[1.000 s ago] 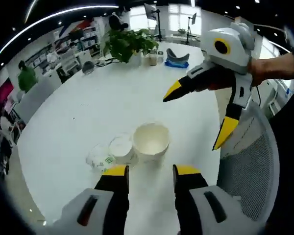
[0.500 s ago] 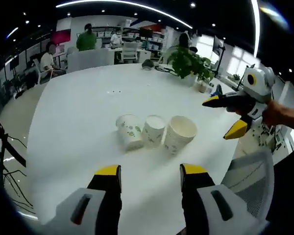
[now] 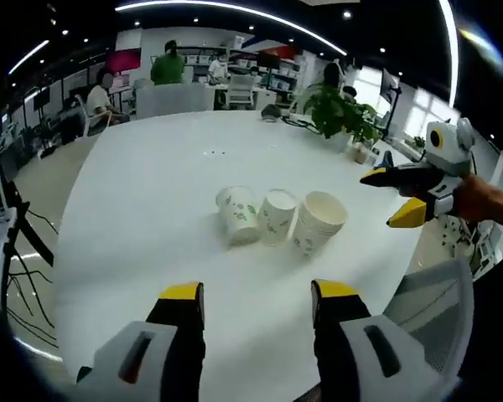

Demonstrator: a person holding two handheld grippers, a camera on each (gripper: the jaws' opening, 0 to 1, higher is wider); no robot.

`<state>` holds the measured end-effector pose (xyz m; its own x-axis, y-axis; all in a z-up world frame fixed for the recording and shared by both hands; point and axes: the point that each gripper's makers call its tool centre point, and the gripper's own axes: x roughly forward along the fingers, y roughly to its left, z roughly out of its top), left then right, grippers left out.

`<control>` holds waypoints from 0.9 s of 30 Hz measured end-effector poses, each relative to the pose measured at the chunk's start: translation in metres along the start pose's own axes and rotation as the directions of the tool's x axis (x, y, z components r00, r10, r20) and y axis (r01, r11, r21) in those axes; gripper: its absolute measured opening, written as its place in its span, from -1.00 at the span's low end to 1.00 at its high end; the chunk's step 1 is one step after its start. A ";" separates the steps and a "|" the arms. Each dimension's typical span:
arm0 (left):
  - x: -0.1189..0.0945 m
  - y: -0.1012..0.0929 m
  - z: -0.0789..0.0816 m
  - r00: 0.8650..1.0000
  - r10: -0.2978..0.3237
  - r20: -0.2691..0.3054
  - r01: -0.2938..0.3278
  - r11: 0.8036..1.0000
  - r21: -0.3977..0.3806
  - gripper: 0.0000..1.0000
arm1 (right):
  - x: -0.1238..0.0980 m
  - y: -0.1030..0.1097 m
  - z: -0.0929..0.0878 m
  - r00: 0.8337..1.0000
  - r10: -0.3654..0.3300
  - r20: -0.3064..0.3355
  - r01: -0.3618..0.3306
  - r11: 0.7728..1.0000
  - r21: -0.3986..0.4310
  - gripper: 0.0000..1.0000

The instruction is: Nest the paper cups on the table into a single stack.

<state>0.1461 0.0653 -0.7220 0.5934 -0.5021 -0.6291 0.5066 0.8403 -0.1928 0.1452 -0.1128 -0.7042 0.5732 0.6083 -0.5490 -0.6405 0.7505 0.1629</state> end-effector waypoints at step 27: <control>0.001 0.013 -0.002 0.999 -0.023 0.043 0.025 0.999 -0.044 -0.04 | -0.007 0.003 -0.012 0.997 -0.081 -0.004 0.081 0.993 0.086 0.46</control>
<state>0.1519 0.0768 -0.7269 0.6079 -0.5298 -0.5914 0.4936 0.8356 -0.2412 0.1331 -0.1180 -0.7100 0.6210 0.5449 -0.5634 -0.5459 0.8165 0.1880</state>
